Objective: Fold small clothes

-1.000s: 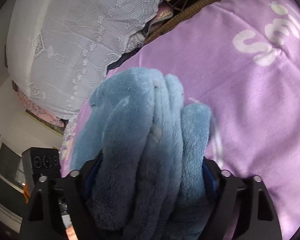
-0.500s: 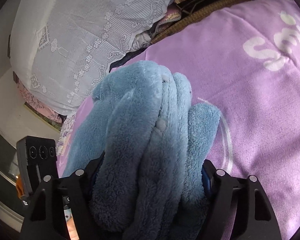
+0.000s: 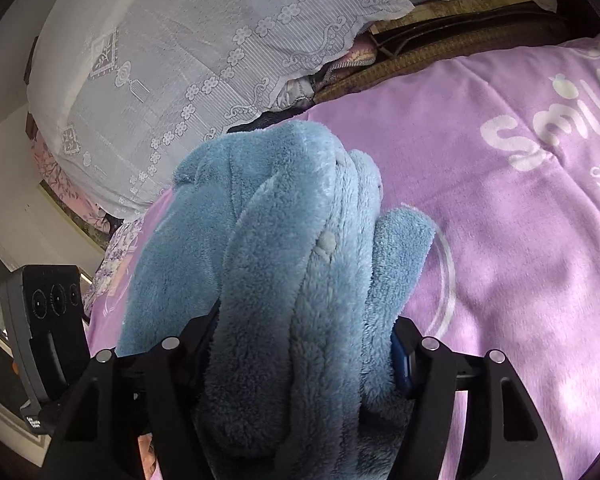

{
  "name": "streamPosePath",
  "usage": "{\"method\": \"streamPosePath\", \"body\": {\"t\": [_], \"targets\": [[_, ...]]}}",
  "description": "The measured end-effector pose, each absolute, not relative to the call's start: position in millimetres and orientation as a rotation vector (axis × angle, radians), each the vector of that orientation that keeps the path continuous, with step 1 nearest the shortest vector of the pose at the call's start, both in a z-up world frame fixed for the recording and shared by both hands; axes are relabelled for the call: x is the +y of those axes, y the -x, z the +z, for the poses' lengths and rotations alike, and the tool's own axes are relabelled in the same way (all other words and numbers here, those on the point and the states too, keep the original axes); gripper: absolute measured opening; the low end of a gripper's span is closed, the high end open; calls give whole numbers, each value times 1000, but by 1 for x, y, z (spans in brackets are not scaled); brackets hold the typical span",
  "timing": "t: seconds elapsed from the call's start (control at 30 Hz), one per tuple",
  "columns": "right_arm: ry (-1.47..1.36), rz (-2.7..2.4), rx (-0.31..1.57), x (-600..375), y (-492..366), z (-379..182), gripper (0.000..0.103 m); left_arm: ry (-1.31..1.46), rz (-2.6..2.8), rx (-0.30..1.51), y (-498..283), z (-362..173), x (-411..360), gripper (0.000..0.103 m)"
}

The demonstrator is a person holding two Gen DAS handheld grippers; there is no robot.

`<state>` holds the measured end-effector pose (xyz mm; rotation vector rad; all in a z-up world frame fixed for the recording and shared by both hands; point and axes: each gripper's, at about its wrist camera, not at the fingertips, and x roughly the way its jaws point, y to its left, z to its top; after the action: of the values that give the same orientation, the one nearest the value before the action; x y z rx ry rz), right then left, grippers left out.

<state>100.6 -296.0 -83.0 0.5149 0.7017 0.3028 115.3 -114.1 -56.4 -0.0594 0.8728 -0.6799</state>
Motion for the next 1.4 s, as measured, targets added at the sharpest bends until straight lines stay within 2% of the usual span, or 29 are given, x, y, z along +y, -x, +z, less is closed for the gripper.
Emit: {"method": "streamPosePath", "body": {"t": [0.43, 1.4], "targets": [[-563, 286, 683, -340, -50, -73, 67, -55, -719, 839, -71, -35, -157, 84], [-695, 90, 456, -516, 20, -53, 67, -200, -864, 758, -35, 8, -348, 84]]}}
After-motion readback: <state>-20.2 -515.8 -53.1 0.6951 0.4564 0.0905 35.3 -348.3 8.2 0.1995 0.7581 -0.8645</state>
